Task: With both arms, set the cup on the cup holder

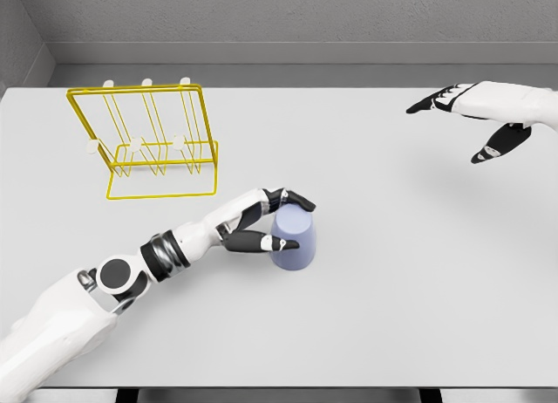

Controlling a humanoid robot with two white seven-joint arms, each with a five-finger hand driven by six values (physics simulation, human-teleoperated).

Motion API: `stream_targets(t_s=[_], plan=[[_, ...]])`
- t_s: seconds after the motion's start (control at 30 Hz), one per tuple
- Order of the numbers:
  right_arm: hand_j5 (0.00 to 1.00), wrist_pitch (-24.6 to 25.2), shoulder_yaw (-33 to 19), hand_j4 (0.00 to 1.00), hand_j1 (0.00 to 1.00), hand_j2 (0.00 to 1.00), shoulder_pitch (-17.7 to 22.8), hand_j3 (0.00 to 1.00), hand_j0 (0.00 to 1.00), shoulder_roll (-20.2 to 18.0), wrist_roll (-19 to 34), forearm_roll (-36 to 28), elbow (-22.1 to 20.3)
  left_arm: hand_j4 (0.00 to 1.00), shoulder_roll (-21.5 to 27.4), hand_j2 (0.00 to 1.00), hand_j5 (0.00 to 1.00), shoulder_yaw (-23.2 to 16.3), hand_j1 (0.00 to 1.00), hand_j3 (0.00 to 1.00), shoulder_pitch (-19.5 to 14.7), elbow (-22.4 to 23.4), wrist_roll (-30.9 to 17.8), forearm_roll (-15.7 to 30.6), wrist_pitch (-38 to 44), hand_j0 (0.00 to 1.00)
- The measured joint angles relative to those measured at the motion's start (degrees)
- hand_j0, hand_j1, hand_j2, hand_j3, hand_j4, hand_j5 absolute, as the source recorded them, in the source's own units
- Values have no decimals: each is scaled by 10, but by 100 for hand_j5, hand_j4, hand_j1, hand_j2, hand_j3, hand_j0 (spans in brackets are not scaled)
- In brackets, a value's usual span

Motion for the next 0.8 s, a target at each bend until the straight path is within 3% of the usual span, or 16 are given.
stream_targets(t_s=[0.4,0.8], plan=[[100,0,0,100,100,100,0,100,100,0,0,0,-1,39,4,39,39,2,39,39,-1,-8,-4,1,-1,39],[100,-1,0,100,100,100,0,100,100,1,0,0,-1,35,67,35,35,39,35,35,-2,-87,-4,26,3,35]])
